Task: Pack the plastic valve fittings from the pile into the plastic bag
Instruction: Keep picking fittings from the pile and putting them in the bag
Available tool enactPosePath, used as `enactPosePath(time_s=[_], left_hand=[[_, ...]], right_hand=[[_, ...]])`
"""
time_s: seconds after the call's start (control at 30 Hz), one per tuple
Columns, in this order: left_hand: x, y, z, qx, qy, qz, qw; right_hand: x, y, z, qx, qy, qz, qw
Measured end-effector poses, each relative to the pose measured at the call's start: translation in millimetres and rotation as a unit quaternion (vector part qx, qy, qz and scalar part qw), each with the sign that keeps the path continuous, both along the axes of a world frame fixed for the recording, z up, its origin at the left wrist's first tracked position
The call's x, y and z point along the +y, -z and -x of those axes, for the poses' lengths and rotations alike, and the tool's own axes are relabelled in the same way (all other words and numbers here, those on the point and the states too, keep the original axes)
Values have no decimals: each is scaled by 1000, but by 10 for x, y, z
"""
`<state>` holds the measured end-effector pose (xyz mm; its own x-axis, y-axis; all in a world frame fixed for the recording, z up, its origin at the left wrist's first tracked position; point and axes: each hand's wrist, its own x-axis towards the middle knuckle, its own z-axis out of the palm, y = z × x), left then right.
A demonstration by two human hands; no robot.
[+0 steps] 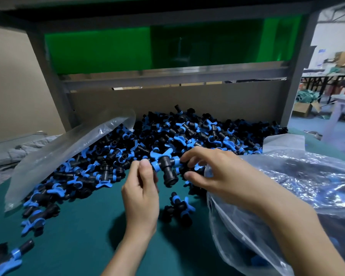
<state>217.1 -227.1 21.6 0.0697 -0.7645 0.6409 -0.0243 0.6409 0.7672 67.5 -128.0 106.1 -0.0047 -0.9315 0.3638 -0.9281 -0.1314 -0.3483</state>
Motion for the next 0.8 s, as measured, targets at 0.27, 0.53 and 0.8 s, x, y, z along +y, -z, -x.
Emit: enactPosePath(time_s=[0.27, 0.53, 0.8], left_hand=[[100, -144, 152, 15, 15, 32, 999], [124, -166, 131, 25, 36, 27, 999], [-1, -204, 55, 22, 67, -48, 996]], right_hand=[[46, -35, 29, -32, -16, 9, 999], [61, -49, 19, -31, -8, 7, 999], [104, -102, 3, -32, 5, 20, 999]])
